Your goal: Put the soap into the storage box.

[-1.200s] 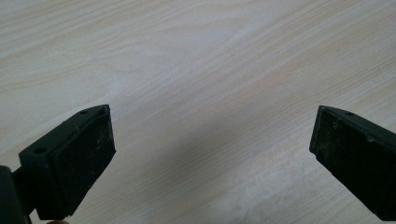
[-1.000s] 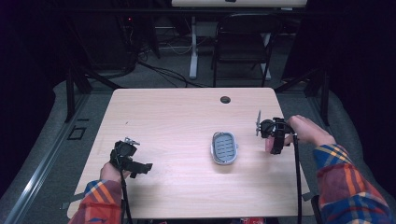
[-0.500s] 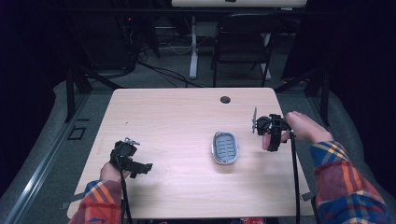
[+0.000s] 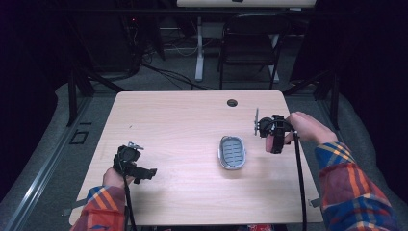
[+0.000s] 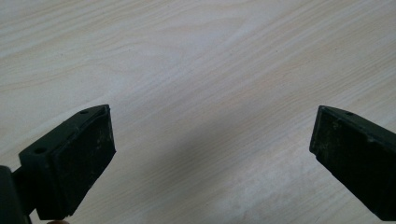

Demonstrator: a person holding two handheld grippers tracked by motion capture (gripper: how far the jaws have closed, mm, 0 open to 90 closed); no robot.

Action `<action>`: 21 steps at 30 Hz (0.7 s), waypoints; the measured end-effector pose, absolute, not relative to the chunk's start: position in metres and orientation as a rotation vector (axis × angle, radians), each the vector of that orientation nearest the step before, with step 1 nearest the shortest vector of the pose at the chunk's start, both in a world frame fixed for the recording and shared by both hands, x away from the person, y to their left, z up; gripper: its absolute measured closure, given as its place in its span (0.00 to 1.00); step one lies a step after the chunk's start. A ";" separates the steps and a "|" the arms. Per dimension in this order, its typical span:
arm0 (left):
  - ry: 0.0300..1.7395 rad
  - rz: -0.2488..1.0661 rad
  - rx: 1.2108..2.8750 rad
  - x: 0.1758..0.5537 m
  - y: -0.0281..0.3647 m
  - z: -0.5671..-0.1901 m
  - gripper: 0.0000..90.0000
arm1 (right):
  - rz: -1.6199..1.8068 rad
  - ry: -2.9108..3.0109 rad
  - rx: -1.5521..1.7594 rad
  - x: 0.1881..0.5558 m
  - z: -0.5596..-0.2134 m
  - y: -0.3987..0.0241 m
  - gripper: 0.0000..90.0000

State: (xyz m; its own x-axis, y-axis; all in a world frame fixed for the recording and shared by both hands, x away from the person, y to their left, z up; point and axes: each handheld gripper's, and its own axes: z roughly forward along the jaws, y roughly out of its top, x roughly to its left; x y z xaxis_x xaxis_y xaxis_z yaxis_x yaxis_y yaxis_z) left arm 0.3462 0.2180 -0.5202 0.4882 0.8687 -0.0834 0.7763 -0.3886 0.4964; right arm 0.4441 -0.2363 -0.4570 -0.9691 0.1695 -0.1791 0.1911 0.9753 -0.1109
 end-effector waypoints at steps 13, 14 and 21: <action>1.353 0.253 2.263 0.346 0.218 -0.520 0.00 | -0.151 2.952 0.212 0.449 -0.448 -0.209 0.14; 1.351 0.254 2.262 0.346 0.218 -0.520 0.00 | -0.154 2.953 0.206 0.449 -0.447 -0.207 0.14; 1.351 0.252 2.265 0.346 0.218 -0.520 0.00 | -0.149 2.953 0.181 0.451 -0.445 -0.197 0.14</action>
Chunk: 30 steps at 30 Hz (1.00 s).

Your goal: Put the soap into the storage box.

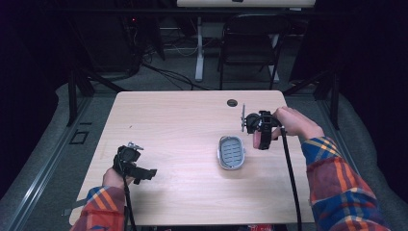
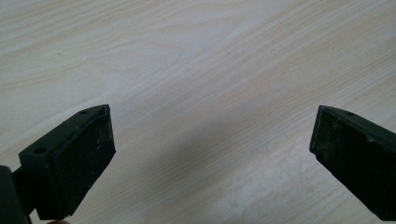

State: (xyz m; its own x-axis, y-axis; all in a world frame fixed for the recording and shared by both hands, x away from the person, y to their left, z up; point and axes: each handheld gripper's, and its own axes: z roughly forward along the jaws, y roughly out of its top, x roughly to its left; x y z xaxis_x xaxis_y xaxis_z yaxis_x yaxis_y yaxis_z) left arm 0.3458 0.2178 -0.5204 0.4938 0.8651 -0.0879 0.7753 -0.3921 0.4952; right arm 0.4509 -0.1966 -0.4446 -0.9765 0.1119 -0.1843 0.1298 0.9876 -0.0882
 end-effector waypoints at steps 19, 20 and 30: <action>1.337 0.250 2.275 0.347 0.216 -0.521 0.00 | -0.138 2.971 0.133 0.453 -0.445 -0.170 0.14; 1.335 0.250 2.276 0.347 0.216 -0.521 0.00 | -0.146 2.971 0.117 0.454 -0.445 -0.165 0.14; 1.329 0.249 2.281 0.348 0.215 -0.521 0.00 | -0.139 2.981 0.087 0.452 -0.451 -0.151 0.14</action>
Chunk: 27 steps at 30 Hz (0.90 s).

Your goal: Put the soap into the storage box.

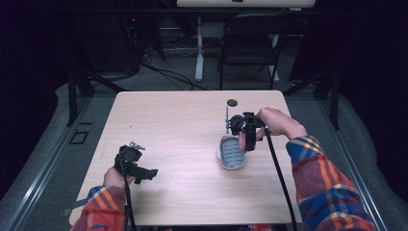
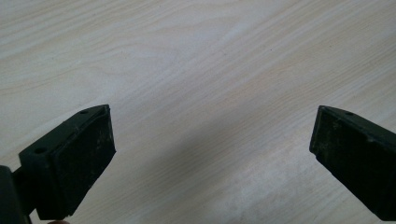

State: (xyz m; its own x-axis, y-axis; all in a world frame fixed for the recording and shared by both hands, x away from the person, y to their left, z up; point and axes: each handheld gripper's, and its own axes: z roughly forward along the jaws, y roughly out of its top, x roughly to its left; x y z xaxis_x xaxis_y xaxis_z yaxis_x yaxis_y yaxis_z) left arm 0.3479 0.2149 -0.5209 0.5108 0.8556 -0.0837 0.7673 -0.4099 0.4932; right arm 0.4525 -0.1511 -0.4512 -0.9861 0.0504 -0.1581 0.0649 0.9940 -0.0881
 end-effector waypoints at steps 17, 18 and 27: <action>1.316 0.246 2.289 0.349 0.214 -0.521 0.00 | -0.133 3.005 0.069 0.454 -0.465 -0.129 0.14; 1.314 0.246 2.292 0.349 0.214 -0.521 0.00 | -0.129 3.004 0.062 0.454 -0.465 -0.128 0.14; 1.308 0.240 2.299 0.349 0.213 -0.522 0.00 | -0.126 3.012 0.039 0.454 -0.473 -0.118 0.14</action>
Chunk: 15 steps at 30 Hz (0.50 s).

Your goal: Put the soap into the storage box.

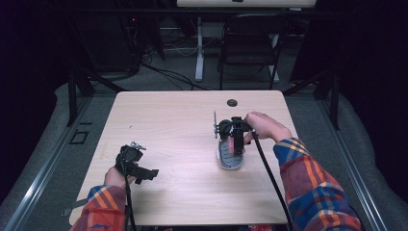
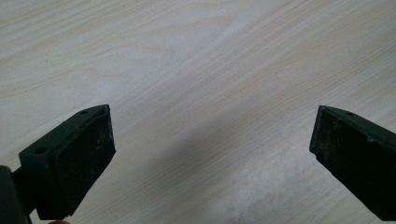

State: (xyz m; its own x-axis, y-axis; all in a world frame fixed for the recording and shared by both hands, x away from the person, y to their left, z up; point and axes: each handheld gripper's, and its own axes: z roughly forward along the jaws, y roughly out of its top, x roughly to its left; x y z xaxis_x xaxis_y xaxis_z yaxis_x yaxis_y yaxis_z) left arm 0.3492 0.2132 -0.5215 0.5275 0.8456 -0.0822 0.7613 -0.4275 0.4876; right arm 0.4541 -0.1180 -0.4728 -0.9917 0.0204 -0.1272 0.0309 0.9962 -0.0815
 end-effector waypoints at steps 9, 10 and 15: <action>1.305 0.238 2.302 0.349 0.213 -0.522 0.00 | -0.152 3.019 0.034 0.456 -0.484 -0.111 0.14; 1.307 0.237 2.300 0.349 0.213 -0.522 0.00 | -0.156 3.018 0.035 0.456 -0.484 -0.111 0.14; 1.306 0.235 2.303 0.349 0.213 -0.522 0.00 | -0.159 3.023 0.034 0.456 -0.491 -0.107 0.14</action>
State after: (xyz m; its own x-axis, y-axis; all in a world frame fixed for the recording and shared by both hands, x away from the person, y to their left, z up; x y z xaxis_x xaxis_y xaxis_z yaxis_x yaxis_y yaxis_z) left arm 0.3493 0.2125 -0.5218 0.5300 0.8439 -0.0837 0.7617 -0.4302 0.4845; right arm 0.4565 -0.1066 -0.4907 -0.9933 0.0164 -0.1147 0.0284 0.9942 -0.1035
